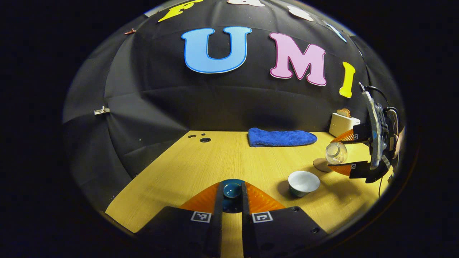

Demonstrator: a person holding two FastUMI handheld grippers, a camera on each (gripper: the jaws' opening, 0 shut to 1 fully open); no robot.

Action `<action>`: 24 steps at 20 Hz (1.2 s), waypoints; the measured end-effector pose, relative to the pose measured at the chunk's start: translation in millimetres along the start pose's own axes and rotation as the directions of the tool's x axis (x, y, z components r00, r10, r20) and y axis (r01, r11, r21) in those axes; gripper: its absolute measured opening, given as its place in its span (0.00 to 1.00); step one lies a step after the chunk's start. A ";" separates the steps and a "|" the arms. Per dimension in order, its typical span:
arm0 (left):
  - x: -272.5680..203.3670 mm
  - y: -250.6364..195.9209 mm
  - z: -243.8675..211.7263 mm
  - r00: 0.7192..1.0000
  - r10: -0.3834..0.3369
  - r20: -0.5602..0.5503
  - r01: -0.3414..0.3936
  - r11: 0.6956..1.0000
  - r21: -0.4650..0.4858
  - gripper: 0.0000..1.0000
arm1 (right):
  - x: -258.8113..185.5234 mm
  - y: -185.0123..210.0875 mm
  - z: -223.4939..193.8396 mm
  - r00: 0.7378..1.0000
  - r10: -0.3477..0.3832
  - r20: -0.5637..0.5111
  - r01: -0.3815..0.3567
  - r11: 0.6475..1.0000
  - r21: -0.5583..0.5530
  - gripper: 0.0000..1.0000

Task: Open the teacup lid with one hand, grasp the water bottle and pour water into the teacup with the other hand; after pouring, place the water bottle on the coaster and then close the teacup lid.

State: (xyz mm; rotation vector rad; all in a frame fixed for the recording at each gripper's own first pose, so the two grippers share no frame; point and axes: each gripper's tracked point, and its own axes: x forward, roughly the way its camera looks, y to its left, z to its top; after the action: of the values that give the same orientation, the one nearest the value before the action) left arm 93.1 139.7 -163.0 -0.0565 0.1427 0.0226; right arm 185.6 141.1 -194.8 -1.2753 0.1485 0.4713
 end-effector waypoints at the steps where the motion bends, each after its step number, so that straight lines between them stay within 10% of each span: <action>1: 0.3 -0.2 -0.2 1.000 -0.001 -0.004 0.001 1.000 0.001 0.27 | 1.9 1.1 0.1 1.000 0.007 -0.001 -0.007 1.000 -0.006 0.73; 24: -4.1 29.6 -15.0 0.999 0.028 -0.028 -0.028 0.999 -0.032 0.27 | 31.7 3.9 3.4 1.000 0.025 -0.011 -0.027 0.934 -0.355 0.73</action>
State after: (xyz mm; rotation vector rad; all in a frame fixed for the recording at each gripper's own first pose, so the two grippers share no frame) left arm 86.2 168.3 -179.0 -0.0872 0.1708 0.0521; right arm 211.9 153.3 -208.7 -1.6320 0.0871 0.5327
